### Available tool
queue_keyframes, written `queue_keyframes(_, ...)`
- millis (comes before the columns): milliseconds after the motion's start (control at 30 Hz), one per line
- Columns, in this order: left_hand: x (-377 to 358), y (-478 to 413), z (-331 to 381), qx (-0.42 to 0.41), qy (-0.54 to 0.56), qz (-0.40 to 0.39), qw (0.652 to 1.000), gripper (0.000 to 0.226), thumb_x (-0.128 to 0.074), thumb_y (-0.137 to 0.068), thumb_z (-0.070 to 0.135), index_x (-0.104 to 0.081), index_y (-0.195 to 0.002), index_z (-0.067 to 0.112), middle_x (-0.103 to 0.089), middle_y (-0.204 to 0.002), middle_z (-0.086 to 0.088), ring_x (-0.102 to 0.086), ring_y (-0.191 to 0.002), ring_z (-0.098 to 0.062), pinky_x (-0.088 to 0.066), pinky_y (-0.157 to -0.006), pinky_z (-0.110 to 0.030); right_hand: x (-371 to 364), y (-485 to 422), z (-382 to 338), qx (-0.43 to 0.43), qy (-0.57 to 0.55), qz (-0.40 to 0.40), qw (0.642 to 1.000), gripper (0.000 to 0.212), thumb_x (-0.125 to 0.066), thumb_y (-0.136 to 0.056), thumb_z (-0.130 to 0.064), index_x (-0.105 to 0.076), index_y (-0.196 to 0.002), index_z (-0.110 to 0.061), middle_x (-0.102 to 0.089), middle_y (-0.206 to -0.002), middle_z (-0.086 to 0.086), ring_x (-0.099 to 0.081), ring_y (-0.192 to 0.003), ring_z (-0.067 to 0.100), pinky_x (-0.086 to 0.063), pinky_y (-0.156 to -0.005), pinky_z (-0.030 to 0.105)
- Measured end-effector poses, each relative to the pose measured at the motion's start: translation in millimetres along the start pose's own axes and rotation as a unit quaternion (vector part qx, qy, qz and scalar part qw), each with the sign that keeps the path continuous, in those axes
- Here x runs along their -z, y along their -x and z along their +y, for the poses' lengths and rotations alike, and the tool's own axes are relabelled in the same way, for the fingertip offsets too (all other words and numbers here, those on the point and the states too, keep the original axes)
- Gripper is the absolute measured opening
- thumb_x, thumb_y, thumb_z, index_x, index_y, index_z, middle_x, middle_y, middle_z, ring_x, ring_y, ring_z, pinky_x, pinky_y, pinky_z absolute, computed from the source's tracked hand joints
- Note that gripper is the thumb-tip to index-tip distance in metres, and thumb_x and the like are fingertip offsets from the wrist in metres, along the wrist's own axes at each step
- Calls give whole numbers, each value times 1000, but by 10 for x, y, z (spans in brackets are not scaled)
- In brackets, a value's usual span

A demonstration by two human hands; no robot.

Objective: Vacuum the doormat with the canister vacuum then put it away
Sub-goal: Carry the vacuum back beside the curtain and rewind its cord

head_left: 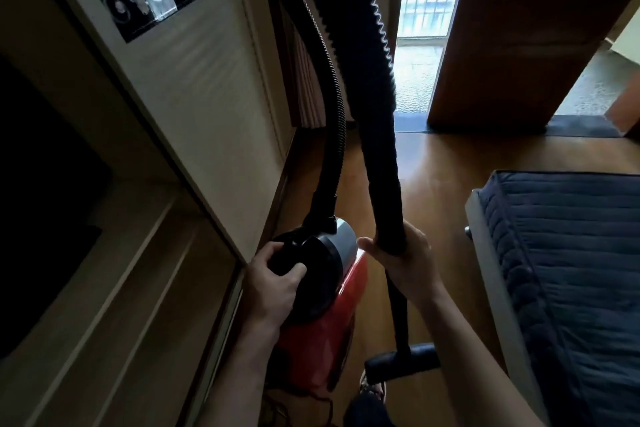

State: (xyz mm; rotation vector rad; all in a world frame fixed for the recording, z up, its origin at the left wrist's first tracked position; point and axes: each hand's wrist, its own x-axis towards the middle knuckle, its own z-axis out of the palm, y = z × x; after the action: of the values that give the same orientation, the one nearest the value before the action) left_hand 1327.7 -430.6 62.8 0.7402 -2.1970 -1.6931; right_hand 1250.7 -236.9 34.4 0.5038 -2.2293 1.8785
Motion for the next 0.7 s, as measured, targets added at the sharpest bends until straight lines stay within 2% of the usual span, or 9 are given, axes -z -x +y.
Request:
queue_keyframes(167,-612,-859,241,6,7,8,1000,42,-72,-79,1,-63,-76,41,-64,-80,0,-60,-66,-22,-47,-51,-29,205,-1003,318,12,-21,-10,1000,47,-83,-78,-7,-53,-79,-42,-60,-68,-25,-55,-60,-3,-40,-58,8)
queue_keyframes(300,-1006,-1415,398,-3,1,21,1000,40,-72,-78,3,-63,-80,43,-64,-78,-1,-55,-66,-24,-51,-60,-38,299,-1631,532,7,-28,-16,999,48,-83,-77,-5,-56,-80,-45,-61,-69,-29,-54,-60,-7,-40,-59,7)
queue_keyframes(400,-1230,-1773,539,-3,4,23,1000,37,-72,-79,4,-63,-82,40,-62,-77,0,-53,-67,-24,-56,-65,-55,352,-2021,682,11,-41,-27,999,46,-83,-78,-13,-62,-79,-54,-54,-63,-22,-46,-56,-1,-37,-55,14)
queue_keyframes(467,-1378,-2031,589,0,-1,24,1000,31,-72,-77,8,-63,-84,37,-61,-77,1,-53,-70,-26,-55,-68,-63,385,-2272,818,9,-36,-18,999,39,-83,-78,-21,-62,-79,-54,-49,-61,-14,-41,-56,4,-37,-52,26)
queue_keyframes(500,-1457,-2167,609,1,-1,24,1000,29,-72,-76,10,-64,-85,37,-60,-78,1,-53,-70,-27,-55,-67,-64,392,-2399,890,6,-32,-11,999,34,-83,-78,-26,-62,-79,-52,-48,-62,-8,-42,-56,13,-38,-50,34)
queue_keyframes(567,-1619,-2439,637,2,1,25,1000,27,-72,-75,12,-64,-88,35,-62,-80,0,-53,-70,-27,-55,-65,-62,395,-2656,1046,-3,-33,-3,999,23,-83,-78,-37,-63,-81,-47,-53,-66,6,-46,-58,30,-42,-51,45)
queue_keyframes(633,-1790,-2726,659,-7,5,22,1000,27,-72,-76,11,-64,-89,33,-63,-81,-1,-55,-69,-26,-56,-60,-50,394,-2934,1223,-11,-40,11,999,22,-83,-77,-46,-61,-79,-40,-52,-68,14,-46,-59,36,-43,-51,50)
queue_keyframes(700,-1968,-3030,683,-12,7,5,1000,26,-72,-76,8,-64,-88,30,-64,-79,0,-56,-66,-24,-50,-55,-35,399,-3229,1408,-22,-36,17,999,25,-82,-77,-46,-59,-76,-37,-49,-67,15,-44,-59,38,-42,-49,50)
